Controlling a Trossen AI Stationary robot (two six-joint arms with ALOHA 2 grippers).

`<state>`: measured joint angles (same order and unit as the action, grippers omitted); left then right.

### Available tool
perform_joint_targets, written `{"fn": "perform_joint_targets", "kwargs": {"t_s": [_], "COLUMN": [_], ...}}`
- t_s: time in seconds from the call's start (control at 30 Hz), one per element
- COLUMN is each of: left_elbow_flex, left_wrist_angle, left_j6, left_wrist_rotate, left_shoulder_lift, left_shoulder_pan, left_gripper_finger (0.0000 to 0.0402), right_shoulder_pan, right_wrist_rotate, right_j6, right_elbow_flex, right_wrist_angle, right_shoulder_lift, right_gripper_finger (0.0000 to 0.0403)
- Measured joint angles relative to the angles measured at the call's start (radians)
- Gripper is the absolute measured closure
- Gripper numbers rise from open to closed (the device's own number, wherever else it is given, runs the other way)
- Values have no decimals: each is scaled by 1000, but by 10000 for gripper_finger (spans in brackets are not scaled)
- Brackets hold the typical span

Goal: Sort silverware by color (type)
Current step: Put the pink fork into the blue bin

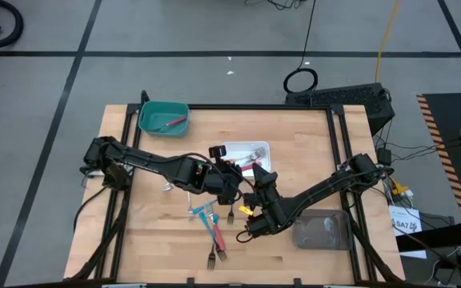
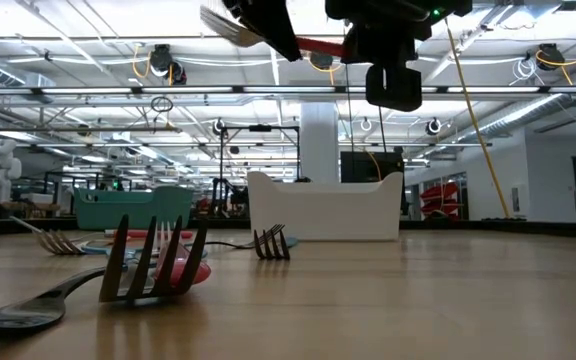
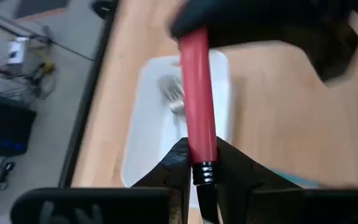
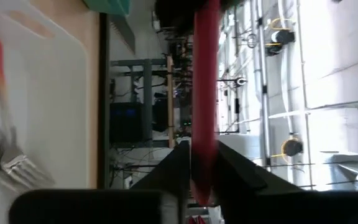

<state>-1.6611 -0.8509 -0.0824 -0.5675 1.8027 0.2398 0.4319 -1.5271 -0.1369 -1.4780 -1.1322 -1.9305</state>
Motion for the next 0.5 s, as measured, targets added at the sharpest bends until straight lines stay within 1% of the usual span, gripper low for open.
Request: {"fn": "perform_joint_targets", "kwargs": {"t_s": [0.13,0.3,0.4,0.5], "left_elbow_flex": [0,0,-1,-1], "left_wrist_angle": [-28,-90,-162,-264], "left_j6": [43,88,84,80], "left_wrist_rotate": [8,72,78,78], "left_shoulder_lift": [-4,-62,-102,-133], "left_shoulder_pan": [5,-18,-45,-73], "left_gripper_finger": [357,357,357,357], "right_shoulder_pan": [-1,2,7,11], "right_wrist_rotate": [58,90,97,120], "right_j6": [-31,-123,-216,-322], "right_elbow_flex": [0,0,1,1], "right_wrist_angle": [-1,-62,-141,-230], "right_shoulder_lift": [1,1,1,6], "right_gripper_finger": [287,229,210,203]}}
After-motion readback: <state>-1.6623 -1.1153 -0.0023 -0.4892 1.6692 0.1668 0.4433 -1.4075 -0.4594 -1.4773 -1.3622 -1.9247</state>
